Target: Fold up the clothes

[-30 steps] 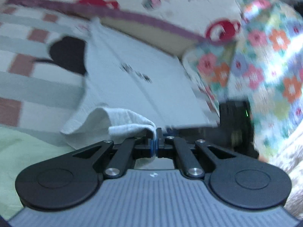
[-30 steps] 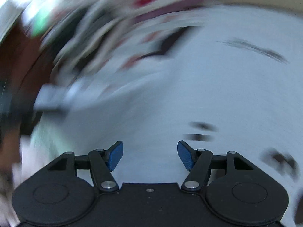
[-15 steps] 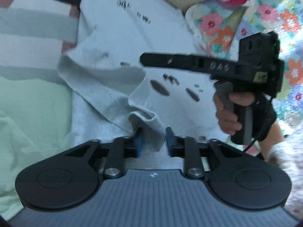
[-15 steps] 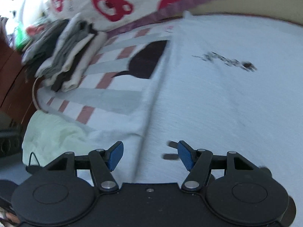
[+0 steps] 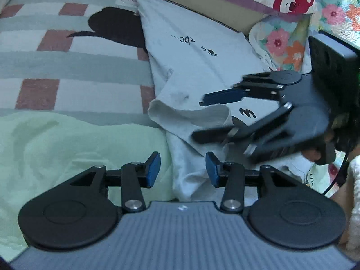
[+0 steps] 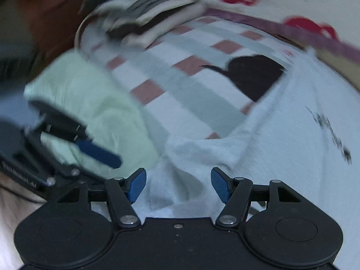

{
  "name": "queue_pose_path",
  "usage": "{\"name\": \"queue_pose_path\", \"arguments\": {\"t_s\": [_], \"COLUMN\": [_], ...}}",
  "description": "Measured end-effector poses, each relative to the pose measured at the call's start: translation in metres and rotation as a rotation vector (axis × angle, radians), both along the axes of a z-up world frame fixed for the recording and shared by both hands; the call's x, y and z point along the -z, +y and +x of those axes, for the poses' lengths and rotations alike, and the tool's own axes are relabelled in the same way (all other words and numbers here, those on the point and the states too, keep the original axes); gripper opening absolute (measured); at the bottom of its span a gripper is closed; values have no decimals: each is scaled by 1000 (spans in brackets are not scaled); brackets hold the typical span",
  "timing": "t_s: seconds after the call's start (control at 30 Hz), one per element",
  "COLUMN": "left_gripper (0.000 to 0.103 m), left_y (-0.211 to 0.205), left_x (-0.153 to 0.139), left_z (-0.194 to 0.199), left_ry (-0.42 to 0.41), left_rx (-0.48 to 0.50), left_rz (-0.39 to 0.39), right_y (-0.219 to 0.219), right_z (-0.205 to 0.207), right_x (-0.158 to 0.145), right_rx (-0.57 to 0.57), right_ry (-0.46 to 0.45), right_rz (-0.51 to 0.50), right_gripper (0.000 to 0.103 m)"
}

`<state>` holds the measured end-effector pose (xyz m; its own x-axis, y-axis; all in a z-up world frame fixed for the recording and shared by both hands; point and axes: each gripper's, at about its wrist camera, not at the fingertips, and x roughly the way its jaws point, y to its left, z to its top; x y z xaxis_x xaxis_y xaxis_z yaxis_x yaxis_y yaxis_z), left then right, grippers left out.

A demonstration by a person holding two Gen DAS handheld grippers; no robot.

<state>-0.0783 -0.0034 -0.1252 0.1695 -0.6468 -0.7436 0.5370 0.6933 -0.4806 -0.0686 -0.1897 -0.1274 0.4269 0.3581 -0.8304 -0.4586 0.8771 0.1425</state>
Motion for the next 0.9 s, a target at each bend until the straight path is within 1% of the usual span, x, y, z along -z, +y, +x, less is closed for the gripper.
{"name": "queue_pose_path", "arguments": {"t_s": [0.03,0.07,0.13,0.17,0.2,0.23,0.3,0.33,0.4,0.47,0.5,0.57,0.63,0.67,0.7,0.77,0.8,0.87,0.9], "left_gripper": [34,35,36,36,36,36,36,36,36,37,37,37,37,37,37,37,37,36,35], "left_y": [-2,-4,-4,0,2,2,-1,-2,-6,-5,-5,-3,-1,-1,0,0,-1,-2,-3], "left_x": [1,4,11,14,16,17,18,18,20,24,24,25,25,26,26,27,26,26,26], "left_z": [-1,-2,-4,-5,-6,-6,-9,-10,-10,-10,-10,-12,-11,-10,-10,-9,-9,-9,-10], "left_ry": [-2,-7,16,38,58,66,54,43,50,70,70,72,77,81,83,84,80,71,62], "left_rx": [7,9,14,11,7,6,17,27,41,45,47,53,49,45,42,37,37,36,39], "left_rz": [14,33,36,23,10,6,17,27,41,42,38,36,32,29,27,22,20,17,15], "right_y": [7,7,7,6,0,-7,-30,-42,-66,-87,-95,-106,-106,-105,-104,-101,-100,-98,-94], "right_z": [1,3,7,9,10,11,8,5,-1,-8,-12,-18,-22,-21,-20,-17,-14,-10,-8], "right_x": [3,7,14,18,17,15,4,1,-6,-1,3,14,20,19,15,6,3,-3,-3], "right_rx": [-27,-25,-22,-19,-10,3,91,145,253,358,405,492,536,540,541,541,535,520,501], "right_ry": [-4,1,9,14,21,26,5,-2,-13,22,45,95,112,102,86,58,66,81,78], "right_rz": [-21,-32,-55,-59,-19,22,116,128,149,103,65,-45,-160,-184,-165,-123,-60,64,108], "right_gripper": [68,68,68,53,17,12,12,12,12,12,15,20,23,29,36,44,47,50,51]}}
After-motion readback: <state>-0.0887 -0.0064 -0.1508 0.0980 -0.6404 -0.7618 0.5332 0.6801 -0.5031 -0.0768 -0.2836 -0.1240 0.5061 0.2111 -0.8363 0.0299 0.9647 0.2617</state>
